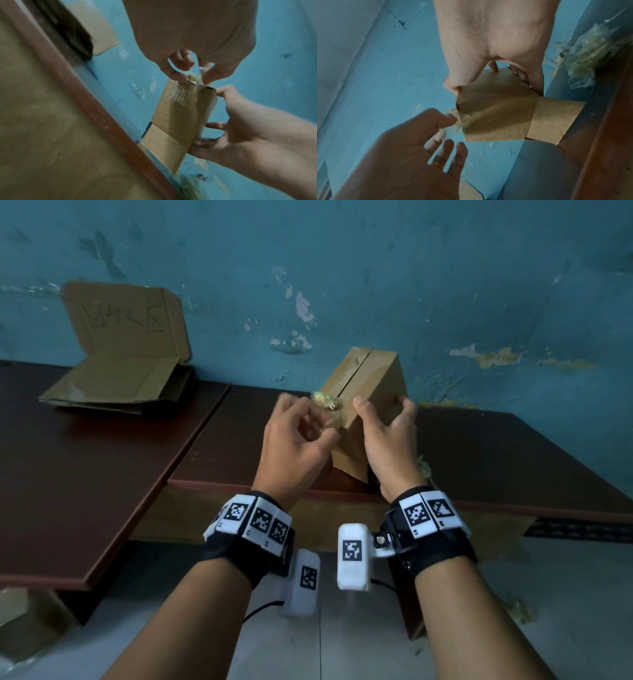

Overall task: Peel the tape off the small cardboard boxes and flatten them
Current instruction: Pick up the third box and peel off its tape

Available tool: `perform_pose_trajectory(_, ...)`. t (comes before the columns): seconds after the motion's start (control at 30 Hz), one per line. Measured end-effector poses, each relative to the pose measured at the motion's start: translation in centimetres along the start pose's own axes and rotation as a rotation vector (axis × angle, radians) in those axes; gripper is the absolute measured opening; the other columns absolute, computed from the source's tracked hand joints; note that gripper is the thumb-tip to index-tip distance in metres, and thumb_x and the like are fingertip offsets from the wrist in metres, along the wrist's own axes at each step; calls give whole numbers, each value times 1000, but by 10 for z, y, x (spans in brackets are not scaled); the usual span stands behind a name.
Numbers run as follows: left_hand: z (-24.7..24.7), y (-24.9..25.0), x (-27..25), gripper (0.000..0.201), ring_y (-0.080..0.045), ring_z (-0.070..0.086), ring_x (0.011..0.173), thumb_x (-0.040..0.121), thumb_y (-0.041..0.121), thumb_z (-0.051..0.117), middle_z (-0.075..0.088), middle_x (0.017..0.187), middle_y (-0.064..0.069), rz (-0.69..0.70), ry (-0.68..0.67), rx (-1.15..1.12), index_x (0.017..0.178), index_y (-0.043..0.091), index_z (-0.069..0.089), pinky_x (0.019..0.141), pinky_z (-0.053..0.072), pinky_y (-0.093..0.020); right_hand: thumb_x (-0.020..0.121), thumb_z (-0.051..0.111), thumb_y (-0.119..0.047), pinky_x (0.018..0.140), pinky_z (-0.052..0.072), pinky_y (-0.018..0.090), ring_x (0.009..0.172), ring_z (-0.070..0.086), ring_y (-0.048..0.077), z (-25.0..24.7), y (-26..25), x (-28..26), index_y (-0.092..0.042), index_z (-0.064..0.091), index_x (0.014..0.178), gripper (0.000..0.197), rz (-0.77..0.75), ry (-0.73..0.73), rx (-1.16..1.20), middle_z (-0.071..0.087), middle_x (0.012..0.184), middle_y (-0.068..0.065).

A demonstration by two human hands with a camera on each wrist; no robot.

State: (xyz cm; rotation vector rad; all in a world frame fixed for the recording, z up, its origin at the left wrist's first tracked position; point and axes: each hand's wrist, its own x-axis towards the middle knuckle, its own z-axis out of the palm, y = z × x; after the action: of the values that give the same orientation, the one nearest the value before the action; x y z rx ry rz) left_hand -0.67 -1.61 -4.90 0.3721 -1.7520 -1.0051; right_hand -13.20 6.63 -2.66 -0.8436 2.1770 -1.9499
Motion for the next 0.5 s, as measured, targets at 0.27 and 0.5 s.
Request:
perform_pose_trajectory(0.27,1,-11,1,11,-23,64,111,96,22,75,65,129,13,98,24,59,94,23,64,99,55,-52,94,72,-56,95,39,31,114,49,15,-3,2,3,-21,31,161,86,11,-9,5,47,152,11)
perform_pose_trajectory(0.5,4,-13,0,10,-24,65,111,103,28,62,65,128,10,79,11,40,106,21,54,96,55,-57,93,72,-58,98,41,33,126,54,22,-3,3,3,-22,32,160,86,22,-12,17,47,153,11)
